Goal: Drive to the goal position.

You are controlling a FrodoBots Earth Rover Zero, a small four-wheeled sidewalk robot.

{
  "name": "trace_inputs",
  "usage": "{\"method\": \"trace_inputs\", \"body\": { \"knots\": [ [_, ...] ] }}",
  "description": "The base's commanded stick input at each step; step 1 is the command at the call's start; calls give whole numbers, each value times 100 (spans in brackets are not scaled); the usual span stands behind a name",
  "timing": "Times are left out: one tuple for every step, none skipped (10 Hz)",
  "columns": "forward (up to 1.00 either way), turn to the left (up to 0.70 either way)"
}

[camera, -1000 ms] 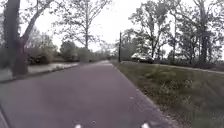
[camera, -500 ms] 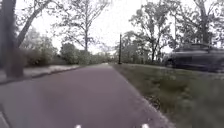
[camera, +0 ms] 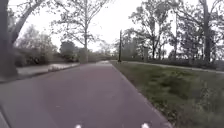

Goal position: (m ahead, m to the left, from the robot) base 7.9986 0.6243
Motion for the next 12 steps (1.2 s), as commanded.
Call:
{"method": "trace_inputs", "body": {
  "knots": [
    [100,0],
    [100,0],
    [100,0],
    [100,0],
    [100,0],
    [100,0],
    [100,0],
    [100,0],
    [100,0],
    [100,0],
    [100,0],
    [100,0]
  ]
}}
